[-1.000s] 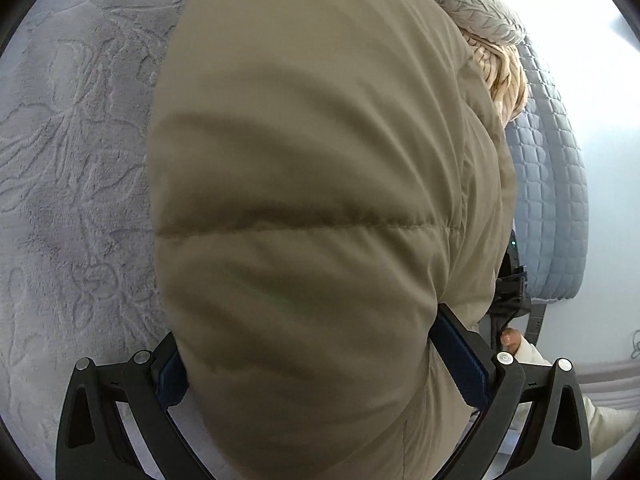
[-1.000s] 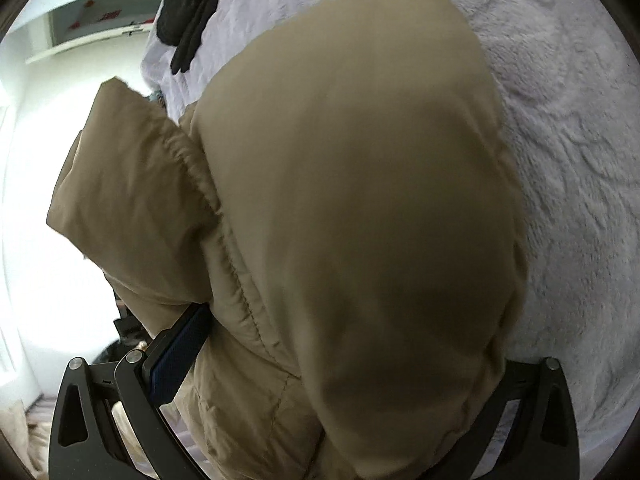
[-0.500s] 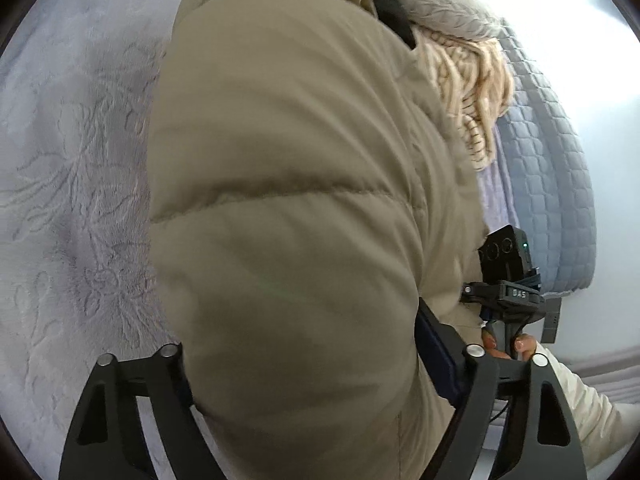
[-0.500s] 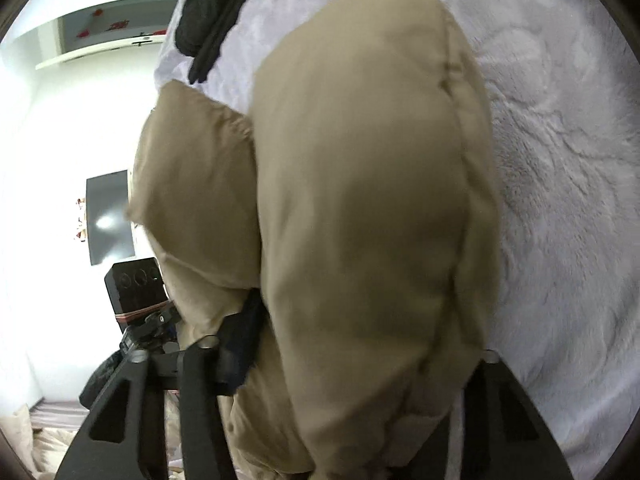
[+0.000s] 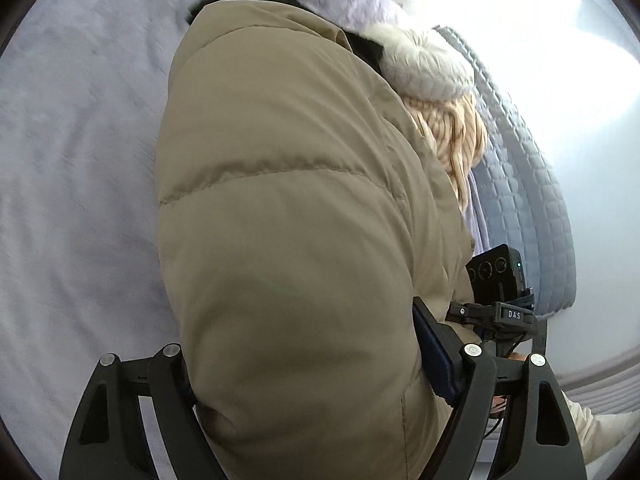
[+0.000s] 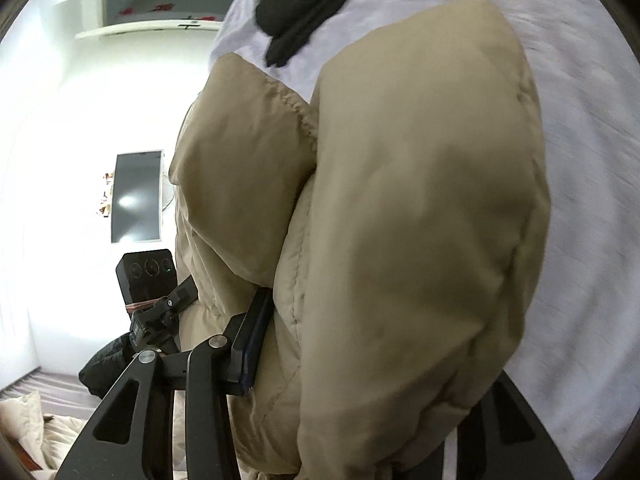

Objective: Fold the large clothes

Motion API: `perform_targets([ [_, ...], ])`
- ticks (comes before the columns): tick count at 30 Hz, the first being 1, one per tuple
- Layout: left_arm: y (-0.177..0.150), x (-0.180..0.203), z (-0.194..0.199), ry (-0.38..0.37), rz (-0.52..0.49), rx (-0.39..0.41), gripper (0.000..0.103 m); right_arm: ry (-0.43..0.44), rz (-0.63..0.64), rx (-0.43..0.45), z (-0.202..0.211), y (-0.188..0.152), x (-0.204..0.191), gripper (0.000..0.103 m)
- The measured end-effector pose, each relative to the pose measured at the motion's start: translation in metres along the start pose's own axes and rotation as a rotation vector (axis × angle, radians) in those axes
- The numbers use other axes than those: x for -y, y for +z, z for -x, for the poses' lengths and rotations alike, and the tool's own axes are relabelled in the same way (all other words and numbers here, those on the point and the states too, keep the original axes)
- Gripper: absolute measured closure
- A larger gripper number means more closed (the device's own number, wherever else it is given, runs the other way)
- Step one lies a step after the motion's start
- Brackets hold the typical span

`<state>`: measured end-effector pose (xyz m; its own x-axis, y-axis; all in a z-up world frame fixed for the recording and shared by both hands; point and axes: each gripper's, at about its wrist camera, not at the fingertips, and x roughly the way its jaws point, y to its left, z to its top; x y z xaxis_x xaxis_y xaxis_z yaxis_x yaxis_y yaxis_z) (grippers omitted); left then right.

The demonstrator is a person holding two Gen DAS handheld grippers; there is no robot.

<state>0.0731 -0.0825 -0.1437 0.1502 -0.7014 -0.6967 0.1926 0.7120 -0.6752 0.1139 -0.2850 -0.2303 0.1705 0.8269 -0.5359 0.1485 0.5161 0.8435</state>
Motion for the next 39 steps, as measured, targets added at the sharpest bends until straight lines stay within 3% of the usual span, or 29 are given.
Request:
perform_targets([
  [7,0.044,-0.078,0.074,0.024,-0.012,0.045,0.02,0.009,0.054,0.026,-0.077,0.014,-0.053,0.055],
  [13,0.084,-0.166,0.126,0.103,0.006,0.088,0.02,0.007,0.077,0.003,-0.172,0.043,-0.084,0.055],
  [18,0.092,-0.248,0.126,0.167,0.099,0.078,0.018,-0.06,0.072,-0.042,-0.226,0.058,-0.083,0.055],
  [21,0.084,-0.276,0.12,0.161,0.159,0.071,0.014,-0.095,0.037,-0.049,-0.241,0.06,-0.083,0.049],
  [23,0.074,-0.28,0.124,0.181,0.164,0.079,0.014,-0.126,0.013,-0.057,-0.236,0.054,-0.085,0.046],
  [26,0.072,-0.259,0.134,0.284,0.12,0.114,0.014,-0.223,0.032,-0.034,-0.212,0.045,-0.089,0.042],
  [30,0.083,-0.235,0.159,0.356,0.033,0.18,0.014,-0.386,0.113,0.131,-0.145,0.027,-0.106,0.042],
  [33,0.109,-0.224,0.168,0.385,-0.008,0.225,0.014,-0.316,0.151,0.188,-0.128,0.019,-0.136,0.042],
  [36,0.135,-0.217,0.156,0.444,-0.024,0.247,0.014,-0.284,0.171,0.166,-0.152,0.031,-0.153,0.042],
  [39,0.152,-0.215,0.141,0.527,-0.048,0.252,0.014,-0.259,0.114,0.201,-0.171,0.05,-0.145,0.042],
])
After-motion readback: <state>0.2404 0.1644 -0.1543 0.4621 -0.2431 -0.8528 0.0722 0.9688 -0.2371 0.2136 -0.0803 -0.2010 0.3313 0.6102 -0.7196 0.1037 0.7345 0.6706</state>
